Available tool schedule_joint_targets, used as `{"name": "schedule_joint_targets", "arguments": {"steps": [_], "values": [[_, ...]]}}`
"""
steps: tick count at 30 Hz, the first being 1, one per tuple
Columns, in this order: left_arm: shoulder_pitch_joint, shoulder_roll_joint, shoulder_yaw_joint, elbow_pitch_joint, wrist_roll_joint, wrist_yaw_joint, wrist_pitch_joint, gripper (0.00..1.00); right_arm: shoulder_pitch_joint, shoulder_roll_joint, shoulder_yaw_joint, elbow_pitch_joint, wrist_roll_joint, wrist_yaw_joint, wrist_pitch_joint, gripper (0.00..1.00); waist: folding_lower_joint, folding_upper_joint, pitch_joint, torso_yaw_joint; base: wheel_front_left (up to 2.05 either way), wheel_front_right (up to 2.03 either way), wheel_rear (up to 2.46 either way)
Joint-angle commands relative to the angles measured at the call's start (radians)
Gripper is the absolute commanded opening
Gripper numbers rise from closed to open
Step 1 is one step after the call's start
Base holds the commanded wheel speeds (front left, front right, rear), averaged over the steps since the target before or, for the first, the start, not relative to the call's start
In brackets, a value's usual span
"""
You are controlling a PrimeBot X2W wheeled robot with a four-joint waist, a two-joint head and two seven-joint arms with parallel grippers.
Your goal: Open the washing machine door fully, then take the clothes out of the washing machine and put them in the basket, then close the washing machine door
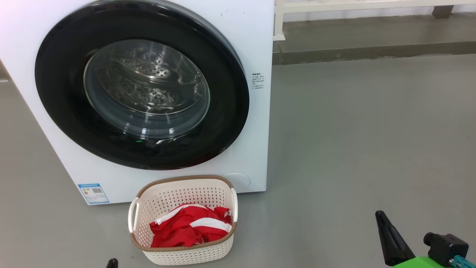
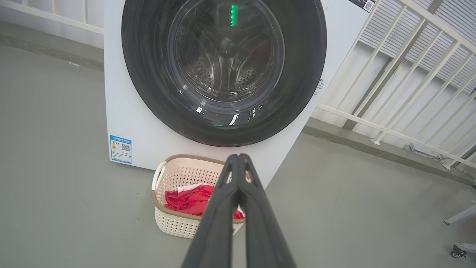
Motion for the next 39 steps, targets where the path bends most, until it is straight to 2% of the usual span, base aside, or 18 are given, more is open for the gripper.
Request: {"name": "schedule_joint_targets", "arguments": {"steps": [1, 39], "values": [[-0.048, 0.005, 0.012, -0.017, -0.028, -0.001, 0.004, 0.0, -0.058, -0.006, -0.008, -0.028, 0.034, 0.0, 0.005, 0.0, -0.0001, 0.0, 0.002, 0.0, 0.0, 0.0, 0.0], [-0.154, -0.004, 0.029, 0.032, -0.452, -0.003, 0.116, 0.0, -0.113, -0.005, -0.039, -0.025, 0.456, -0.001, 0.12, 0.0, -0.0001, 0.0, 0.052, -0.005, 0.0, 0.0, 0.0]]}}
